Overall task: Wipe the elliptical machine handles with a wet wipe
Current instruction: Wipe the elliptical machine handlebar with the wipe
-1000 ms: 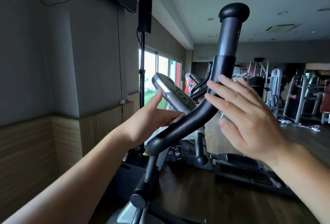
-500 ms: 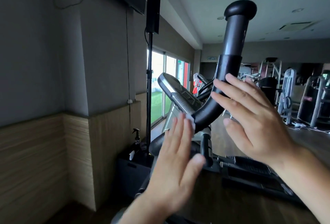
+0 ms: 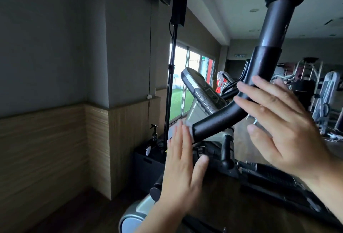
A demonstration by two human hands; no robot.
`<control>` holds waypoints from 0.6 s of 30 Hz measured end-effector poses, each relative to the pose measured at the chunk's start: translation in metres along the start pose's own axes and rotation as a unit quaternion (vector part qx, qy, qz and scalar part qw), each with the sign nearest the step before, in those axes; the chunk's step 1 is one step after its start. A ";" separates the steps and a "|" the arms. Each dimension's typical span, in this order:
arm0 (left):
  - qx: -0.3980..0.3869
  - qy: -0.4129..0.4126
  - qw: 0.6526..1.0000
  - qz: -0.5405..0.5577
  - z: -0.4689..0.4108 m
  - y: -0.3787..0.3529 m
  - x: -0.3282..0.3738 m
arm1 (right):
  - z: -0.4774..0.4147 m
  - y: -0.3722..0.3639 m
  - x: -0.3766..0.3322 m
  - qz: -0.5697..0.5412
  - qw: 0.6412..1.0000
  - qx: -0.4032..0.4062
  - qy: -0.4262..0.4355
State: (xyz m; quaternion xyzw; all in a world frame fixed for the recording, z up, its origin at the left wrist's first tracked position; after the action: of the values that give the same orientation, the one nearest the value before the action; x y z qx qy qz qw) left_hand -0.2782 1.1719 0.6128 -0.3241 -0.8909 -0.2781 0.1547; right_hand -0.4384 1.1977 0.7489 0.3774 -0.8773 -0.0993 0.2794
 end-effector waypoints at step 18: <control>-0.044 0.072 0.978 0.191 -0.023 0.018 -0.062 | 0.011 -0.019 -0.011 0.008 0.999 -0.030 -0.042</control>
State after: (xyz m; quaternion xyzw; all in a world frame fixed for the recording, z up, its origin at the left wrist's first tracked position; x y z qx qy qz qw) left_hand -0.2180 1.1395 0.6104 -0.4738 -0.7861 -0.3046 0.2545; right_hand -0.4266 1.1917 0.7280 0.3571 -0.8879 -0.1393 0.2544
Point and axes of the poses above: each hand's wrist, its own z-axis away from the middle knuckle, its own y-axis out of the back of the hand, x = y × z, the point moved 10 cm from there along -z, towards the middle knuckle, and after that the axes turned 4 degrees about -y, right-handed, at the moved point
